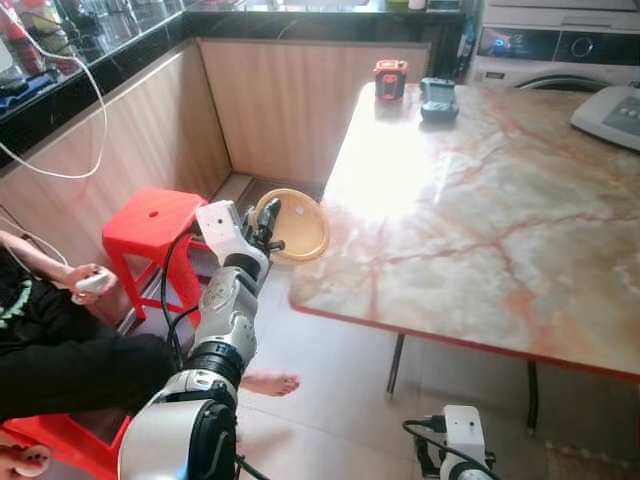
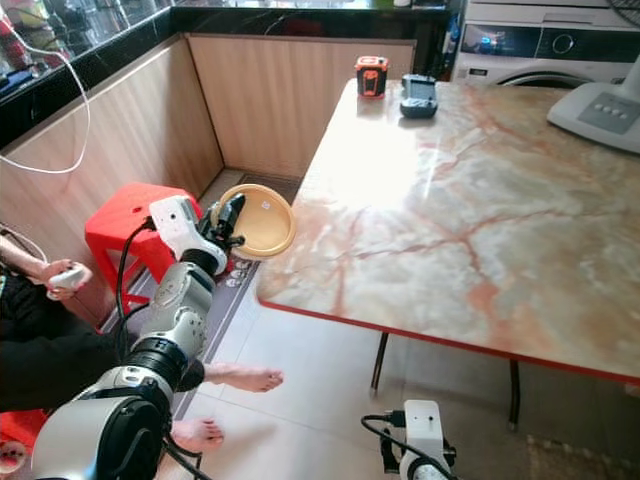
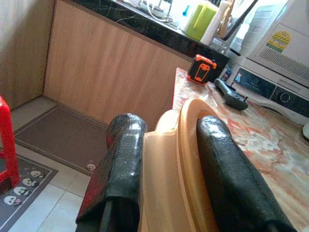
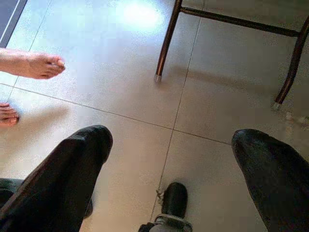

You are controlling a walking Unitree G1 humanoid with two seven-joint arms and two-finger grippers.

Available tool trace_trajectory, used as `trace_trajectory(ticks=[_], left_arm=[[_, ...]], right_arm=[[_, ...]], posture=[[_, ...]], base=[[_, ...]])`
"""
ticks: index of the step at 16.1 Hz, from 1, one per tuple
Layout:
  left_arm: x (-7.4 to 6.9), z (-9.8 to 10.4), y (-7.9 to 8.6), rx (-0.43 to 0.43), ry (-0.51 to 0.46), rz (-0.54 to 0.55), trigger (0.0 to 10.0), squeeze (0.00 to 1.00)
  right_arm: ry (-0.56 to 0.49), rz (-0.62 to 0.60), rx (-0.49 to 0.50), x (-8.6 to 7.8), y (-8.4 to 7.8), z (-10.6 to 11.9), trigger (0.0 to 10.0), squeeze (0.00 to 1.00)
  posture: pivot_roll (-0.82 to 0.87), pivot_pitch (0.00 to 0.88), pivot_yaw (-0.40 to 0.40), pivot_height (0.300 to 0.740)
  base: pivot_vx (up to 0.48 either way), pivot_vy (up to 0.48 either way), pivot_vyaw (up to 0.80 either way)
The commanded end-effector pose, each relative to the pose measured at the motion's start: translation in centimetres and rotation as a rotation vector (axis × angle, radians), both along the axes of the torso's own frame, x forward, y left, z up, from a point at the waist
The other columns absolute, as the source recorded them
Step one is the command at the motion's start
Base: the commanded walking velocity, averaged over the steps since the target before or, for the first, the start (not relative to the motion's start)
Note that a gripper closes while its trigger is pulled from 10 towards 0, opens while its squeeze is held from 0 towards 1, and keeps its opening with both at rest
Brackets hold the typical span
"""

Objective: Restocking fridge

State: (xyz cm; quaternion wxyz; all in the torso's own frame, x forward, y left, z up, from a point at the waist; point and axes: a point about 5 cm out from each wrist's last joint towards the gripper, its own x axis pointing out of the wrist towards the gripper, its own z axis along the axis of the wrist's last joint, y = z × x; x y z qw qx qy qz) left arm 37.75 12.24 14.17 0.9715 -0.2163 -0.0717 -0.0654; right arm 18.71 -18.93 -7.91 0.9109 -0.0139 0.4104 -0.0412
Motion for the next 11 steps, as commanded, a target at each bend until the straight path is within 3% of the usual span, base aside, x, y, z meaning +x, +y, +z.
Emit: trace_trajectory(ticks=[1,11], left_arm=[[0.22,0.52,-0.09,0.014,-0.018,-0.004,10.0,0.00],[0.18,0.14,-0.09,0.011,-0.002,-0.013,10.0,0.00]], right_arm=[[0.002,-0.003,0.010,0.03,0.18,-0.02,10.0,0.00],[0.003,-0.001,0.008,0.00,0.12,-0.03,10.0,0.00]], posture=[[-0.10,0.024,0.094,0.740],[-0.10,0.021,0.090,0.740]], base=[[0.000,0.259,0.00],[0.000,0.258,0.00]])
